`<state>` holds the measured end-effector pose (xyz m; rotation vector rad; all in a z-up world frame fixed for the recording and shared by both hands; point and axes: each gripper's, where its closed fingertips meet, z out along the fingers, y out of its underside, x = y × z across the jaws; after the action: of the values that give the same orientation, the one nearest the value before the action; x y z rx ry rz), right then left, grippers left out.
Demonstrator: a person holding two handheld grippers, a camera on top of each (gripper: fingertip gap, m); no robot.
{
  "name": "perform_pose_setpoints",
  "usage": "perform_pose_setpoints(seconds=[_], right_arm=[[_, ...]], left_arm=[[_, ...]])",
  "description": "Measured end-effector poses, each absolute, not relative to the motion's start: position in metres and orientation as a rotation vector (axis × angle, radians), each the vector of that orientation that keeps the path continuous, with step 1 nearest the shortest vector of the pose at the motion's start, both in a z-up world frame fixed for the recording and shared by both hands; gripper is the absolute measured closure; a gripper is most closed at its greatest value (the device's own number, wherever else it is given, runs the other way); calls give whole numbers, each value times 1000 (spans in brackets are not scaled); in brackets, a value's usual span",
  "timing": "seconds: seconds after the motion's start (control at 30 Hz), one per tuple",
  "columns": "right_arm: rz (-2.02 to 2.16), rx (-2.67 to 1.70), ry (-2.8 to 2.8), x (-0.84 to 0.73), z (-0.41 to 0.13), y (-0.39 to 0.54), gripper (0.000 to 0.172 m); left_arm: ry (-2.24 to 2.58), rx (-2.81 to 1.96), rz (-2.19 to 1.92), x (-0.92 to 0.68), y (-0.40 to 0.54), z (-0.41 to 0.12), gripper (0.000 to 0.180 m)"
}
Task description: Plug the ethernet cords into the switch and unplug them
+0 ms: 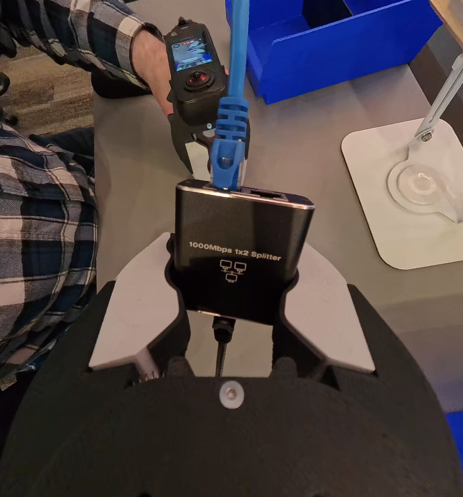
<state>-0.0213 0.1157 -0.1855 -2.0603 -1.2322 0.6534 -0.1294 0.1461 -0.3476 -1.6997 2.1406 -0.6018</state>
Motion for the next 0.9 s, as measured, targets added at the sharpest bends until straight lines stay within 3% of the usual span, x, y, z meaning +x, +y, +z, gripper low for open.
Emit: perform_pose_setpoints(seconds=[0.03, 0.27, 0.7, 0.9], right_arm=[[658, -2062, -1232, -20, -186, 116, 94], [594, -2075, -1303, -16, -196, 117, 94], [362, -2173, -1607, -21, -232, 118, 94], [427, -2188, -1672, -43, -241, 122, 94]], left_arm=[[2156, -1686, -607, -128, 144, -348, 168], [2045, -1732, -592, -135, 167, -335, 169], [1914, -1601, -293, -174, 239, -160, 169], [2145, -1509, -257, -126, 194, -171, 169]])
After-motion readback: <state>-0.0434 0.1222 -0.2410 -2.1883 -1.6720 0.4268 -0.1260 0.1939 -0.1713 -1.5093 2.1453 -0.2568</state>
